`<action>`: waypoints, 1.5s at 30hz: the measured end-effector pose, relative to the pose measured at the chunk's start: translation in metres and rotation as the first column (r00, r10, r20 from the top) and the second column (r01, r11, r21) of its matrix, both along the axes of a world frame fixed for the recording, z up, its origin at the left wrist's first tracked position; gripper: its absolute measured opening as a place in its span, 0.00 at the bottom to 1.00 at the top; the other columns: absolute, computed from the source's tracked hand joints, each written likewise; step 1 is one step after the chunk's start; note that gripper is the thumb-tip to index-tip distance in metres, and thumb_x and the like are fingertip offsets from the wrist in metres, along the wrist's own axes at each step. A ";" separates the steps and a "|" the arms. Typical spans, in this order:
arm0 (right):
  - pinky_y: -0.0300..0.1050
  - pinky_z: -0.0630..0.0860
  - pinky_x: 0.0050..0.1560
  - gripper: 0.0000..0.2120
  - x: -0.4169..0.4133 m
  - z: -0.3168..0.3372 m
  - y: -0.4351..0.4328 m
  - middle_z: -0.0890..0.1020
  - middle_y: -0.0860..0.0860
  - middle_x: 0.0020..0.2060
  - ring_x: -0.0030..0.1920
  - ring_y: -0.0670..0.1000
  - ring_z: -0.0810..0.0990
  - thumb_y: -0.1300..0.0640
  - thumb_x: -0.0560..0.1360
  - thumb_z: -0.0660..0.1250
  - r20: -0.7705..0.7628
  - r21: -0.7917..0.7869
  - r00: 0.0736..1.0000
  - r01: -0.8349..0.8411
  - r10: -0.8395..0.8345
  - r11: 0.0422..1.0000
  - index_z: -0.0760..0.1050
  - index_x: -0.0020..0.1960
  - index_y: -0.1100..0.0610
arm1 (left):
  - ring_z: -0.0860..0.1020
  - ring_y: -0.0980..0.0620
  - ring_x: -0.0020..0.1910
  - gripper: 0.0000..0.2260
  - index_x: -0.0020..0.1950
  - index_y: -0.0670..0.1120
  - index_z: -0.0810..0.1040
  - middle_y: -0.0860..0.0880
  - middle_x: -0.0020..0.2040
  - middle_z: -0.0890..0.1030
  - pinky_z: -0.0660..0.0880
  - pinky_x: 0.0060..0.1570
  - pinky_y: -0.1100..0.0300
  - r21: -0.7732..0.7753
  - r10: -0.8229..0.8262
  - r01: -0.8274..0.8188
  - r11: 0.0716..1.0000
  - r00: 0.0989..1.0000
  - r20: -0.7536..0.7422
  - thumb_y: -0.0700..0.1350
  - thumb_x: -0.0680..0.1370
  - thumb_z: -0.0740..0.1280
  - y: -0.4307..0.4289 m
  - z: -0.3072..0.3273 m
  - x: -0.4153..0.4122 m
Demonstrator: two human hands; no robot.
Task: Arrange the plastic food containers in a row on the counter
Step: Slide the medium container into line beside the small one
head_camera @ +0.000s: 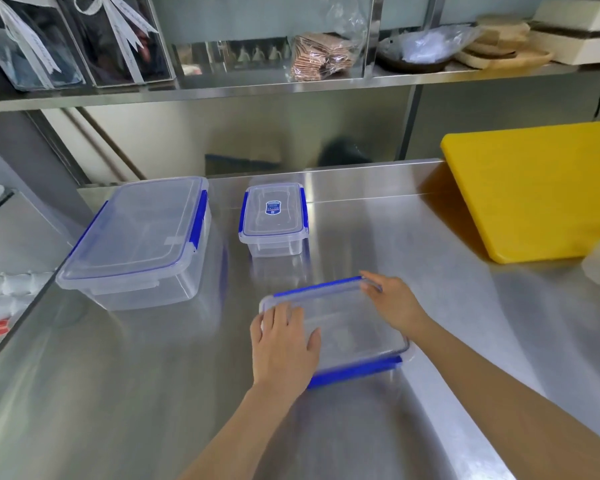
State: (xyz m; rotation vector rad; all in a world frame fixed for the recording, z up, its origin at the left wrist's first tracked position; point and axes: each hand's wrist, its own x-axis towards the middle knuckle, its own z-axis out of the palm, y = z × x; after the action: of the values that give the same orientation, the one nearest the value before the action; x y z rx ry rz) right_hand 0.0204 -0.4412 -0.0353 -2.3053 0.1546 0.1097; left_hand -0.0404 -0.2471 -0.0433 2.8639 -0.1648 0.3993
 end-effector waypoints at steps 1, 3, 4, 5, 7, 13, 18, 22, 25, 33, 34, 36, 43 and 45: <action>0.48 0.68 0.63 0.20 -0.003 -0.002 -0.005 0.77 0.61 0.62 0.63 0.60 0.74 0.52 0.79 0.58 -0.029 -0.057 0.998 0.048 -0.050 0.997 0.69 0.69 0.59 | 0.79 0.43 0.53 0.18 0.50 0.46 0.79 0.46 0.53 0.80 0.68 0.60 0.50 -0.053 0.012 -0.016 0.998 0.998 -0.061 0.55 0.68 0.63 0.000 -0.003 -0.003; 0.54 0.74 0.60 0.19 -0.011 -0.003 -0.014 0.78 0.61 0.59 0.58 0.61 0.77 0.47 0.79 0.56 -0.085 -0.142 0.988 0.116 -0.129 0.983 0.69 0.66 0.56 | 0.67 0.43 0.68 0.25 0.63 0.48 0.72 0.44 0.69 0.68 0.61 0.67 0.46 -0.137 0.066 -0.095 0.986 0.977 -0.203 0.60 0.71 0.59 -0.002 -0.003 -0.009; 0.56 0.76 0.56 0.18 -0.015 -0.002 -0.019 0.80 0.60 0.56 0.54 0.61 0.79 0.46 0.78 0.56 -0.091 -0.182 0.983 0.141 -0.159 0.973 0.70 0.62 0.55 | 0.62 0.43 0.71 0.28 0.67 0.48 0.68 0.44 0.72 0.63 0.58 0.68 0.46 -0.167 0.113 -0.155 0.974 0.965 -0.236 0.63 0.72 0.59 -0.004 -0.004 -0.009; 0.55 0.78 0.53 0.17 -0.018 0.001 -0.023 0.81 0.59 0.52 0.49 0.59 0.80 0.44 0.78 0.57 -0.097 -0.221 0.978 0.160 -0.185 0.962 0.71 0.57 0.55 | 0.62 0.42 0.70 0.31 0.68 0.47 0.66 0.43 0.72 0.62 0.60 0.67 0.46 -0.180 0.163 -0.208 0.961 0.957 -0.239 0.64 0.72 0.61 -0.006 -0.004 -0.009; 0.49 0.80 0.41 0.17 -0.022 0.009 -0.034 0.82 0.56 0.43 0.38 0.55 0.81 0.42 0.75 0.60 -0.149 -0.215 0.968 0.169 -0.203 0.962 0.73 0.50 0.56 | 0.71 0.37 0.58 0.34 0.64 0.39 0.68 0.38 0.63 0.70 0.70 0.55 0.46 -0.217 0.221 -0.270 0.938 0.949 -0.224 0.62 0.69 0.69 -0.007 0.001 -0.003; 0.38 0.69 0.21 0.17 -0.040 0.040 -0.066 0.79 0.55 0.23 0.19 0.51 0.76 0.48 0.70 0.71 -0.453 -0.003 0.891 -0.047 0.040 0.999 0.70 0.35 0.59 | 0.76 0.33 0.49 0.30 0.55 0.34 0.67 0.35 0.53 0.73 0.73 0.42 0.46 -0.419 0.196 -0.319 0.850 0.930 -0.310 0.58 0.70 0.70 -0.010 0.013 0.026; 0.37 0.68 0.19 0.16 -0.060 0.046 -0.071 0.79 0.56 0.25 0.20 0.50 0.77 0.48 0.73 0.67 -0.573 0.041 0.800 -0.190 0.180 0.981 0.76 0.36 0.62 | 0.76 0.44 0.50 0.16 0.47 0.43 0.69 0.44 0.50 0.74 0.72 0.49 0.53 -0.642 -0.069 -0.235 0.730 0.909 -0.412 0.53 0.74 0.69 -0.026 0.022 0.034; 0.36 0.69 0.21 0.18 -0.066 0.037 -0.063 0.80 0.55 0.28 0.22 0.49 0.77 0.46 0.75 0.63 -0.476 -0.019 0.871 -0.148 0.121 0.989 0.76 0.37 0.60 | 0.42 0.61 0.74 0.54 0.77 0.49 0.47 0.56 0.76 0.44 0.51 0.73 0.55 -0.677 -0.547 0.012 0.736 0.601 -0.583 0.59 0.60 0.76 -0.032 0.029 0.015; 0.30 0.71 0.27 0.11 -0.067 0.035 -0.054 0.79 0.46 0.39 0.33 0.45 0.77 0.46 0.73 0.67 -0.308 -0.006 0.951 -0.029 0.026 1.000 0.71 0.48 0.51 | 0.29 0.55 0.73 0.57 0.75 0.48 0.32 0.54 0.73 0.28 0.42 0.75 0.52 -0.446 -0.490 0.238 0.863 0.613 -0.620 0.54 0.66 0.76 -0.028 0.024 0.013; 0.38 0.66 0.65 0.53 -0.060 0.027 -0.051 0.52 0.37 0.64 0.64 0.41 0.59 0.51 0.65 0.77 -0.248 0.085 0.937 -0.230 0.244 0.969 0.39 0.72 0.39 | 0.44 0.52 0.77 0.38 0.77 0.44 0.43 0.47 0.79 0.44 0.43 0.74 0.57 -0.215 -0.397 0.334 0.918 0.792 -0.463 0.57 0.77 0.62 -0.026 0.018 0.030; 0.40 0.66 0.66 0.53 -0.055 0.027 -0.052 0.52 0.38 0.67 0.64 0.41 0.59 0.50 0.65 0.77 -0.238 0.069 0.940 -0.233 0.243 0.970 0.39 0.72 0.39 | 0.43 0.51 0.77 0.38 0.77 0.44 0.43 0.47 0.79 0.44 0.41 0.75 0.55 -0.149 -0.371 0.342 0.928 0.808 -0.457 0.59 0.77 0.59 -0.026 0.017 0.034; 0.41 0.66 0.67 0.54 -0.043 0.029 -0.053 0.53 0.42 0.72 0.64 0.41 0.59 0.48 0.65 0.77 -0.216 0.019 0.947 -0.240 0.238 0.971 0.40 0.75 0.43 | 0.43 0.50 0.77 0.37 0.76 0.44 0.43 0.46 0.79 0.44 0.41 0.75 0.54 -0.056 -0.348 0.358 0.932 0.843 -0.410 0.61 0.77 0.56 -0.027 0.015 0.044; 0.43 0.68 0.67 0.50 0.015 0.032 -0.055 0.56 0.46 0.73 0.62 0.41 0.60 0.50 0.67 0.75 -0.158 -0.005 0.963 -0.220 0.217 0.975 0.43 0.75 0.46 | 0.75 0.41 0.64 0.28 0.63 0.37 0.74 0.37 0.64 0.76 0.70 0.65 0.52 0.168 -0.403 0.476 0.863 0.850 -0.339 0.56 0.73 0.67 -0.045 0.017 0.103; 0.43 0.68 0.66 0.49 0.037 0.029 -0.059 0.56 0.46 0.72 0.62 0.42 0.60 0.50 0.68 0.75 -0.145 -0.008 0.967 -0.215 0.211 0.977 0.44 0.75 0.46 | 0.83 0.45 0.52 0.23 0.52 0.40 0.83 0.42 0.52 0.84 0.79 0.52 0.52 0.243 -0.372 0.460 0.854 0.867 -0.332 0.57 0.72 0.61 -0.048 0.011 0.124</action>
State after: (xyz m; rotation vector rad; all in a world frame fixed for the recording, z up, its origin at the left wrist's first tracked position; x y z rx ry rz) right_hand 0.0574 -0.5003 -0.0060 -2.3314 -0.0202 0.3854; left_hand 0.0840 -0.2956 -0.0328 3.0234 -0.8588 -0.1281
